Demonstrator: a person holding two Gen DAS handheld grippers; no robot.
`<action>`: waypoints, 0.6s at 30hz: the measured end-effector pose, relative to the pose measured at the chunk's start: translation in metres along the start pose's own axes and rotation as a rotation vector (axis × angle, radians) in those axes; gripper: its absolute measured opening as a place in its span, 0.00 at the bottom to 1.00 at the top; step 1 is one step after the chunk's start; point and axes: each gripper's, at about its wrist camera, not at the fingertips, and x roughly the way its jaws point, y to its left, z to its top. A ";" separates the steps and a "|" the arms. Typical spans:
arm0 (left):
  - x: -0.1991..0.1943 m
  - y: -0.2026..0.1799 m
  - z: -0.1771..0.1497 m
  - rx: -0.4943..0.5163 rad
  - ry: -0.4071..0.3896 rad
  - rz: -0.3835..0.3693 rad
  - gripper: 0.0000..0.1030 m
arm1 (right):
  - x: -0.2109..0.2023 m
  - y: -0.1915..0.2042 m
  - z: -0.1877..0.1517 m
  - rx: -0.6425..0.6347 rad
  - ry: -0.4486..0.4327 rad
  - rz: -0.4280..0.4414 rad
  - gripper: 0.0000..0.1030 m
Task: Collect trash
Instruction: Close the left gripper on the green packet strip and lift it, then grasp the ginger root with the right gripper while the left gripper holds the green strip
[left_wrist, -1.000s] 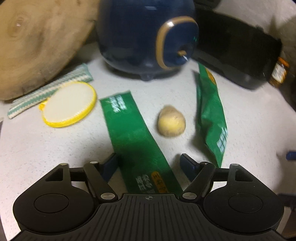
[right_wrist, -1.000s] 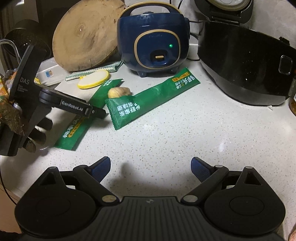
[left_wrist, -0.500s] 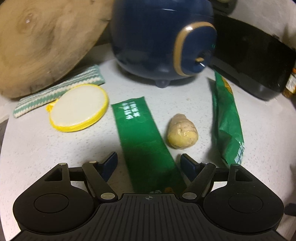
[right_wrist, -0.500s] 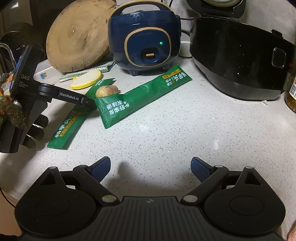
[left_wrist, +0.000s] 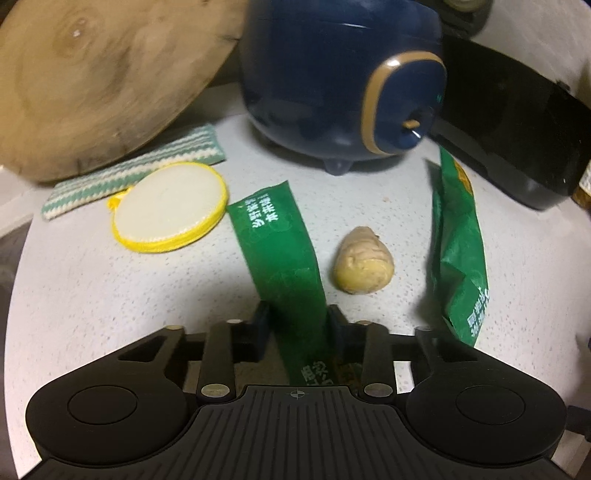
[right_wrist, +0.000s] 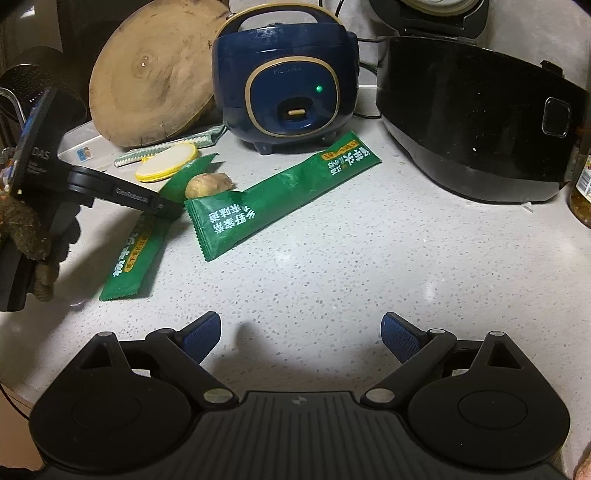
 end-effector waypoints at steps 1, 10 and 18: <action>-0.002 0.002 -0.002 -0.008 -0.006 -0.002 0.27 | 0.000 0.000 0.001 -0.002 -0.001 -0.001 0.92; -0.043 0.026 -0.027 -0.144 -0.071 -0.039 0.19 | 0.000 0.015 0.022 -0.087 -0.051 -0.004 0.92; -0.102 0.053 -0.064 -0.292 -0.149 -0.042 0.18 | 0.031 0.035 0.071 -0.135 -0.099 0.048 0.88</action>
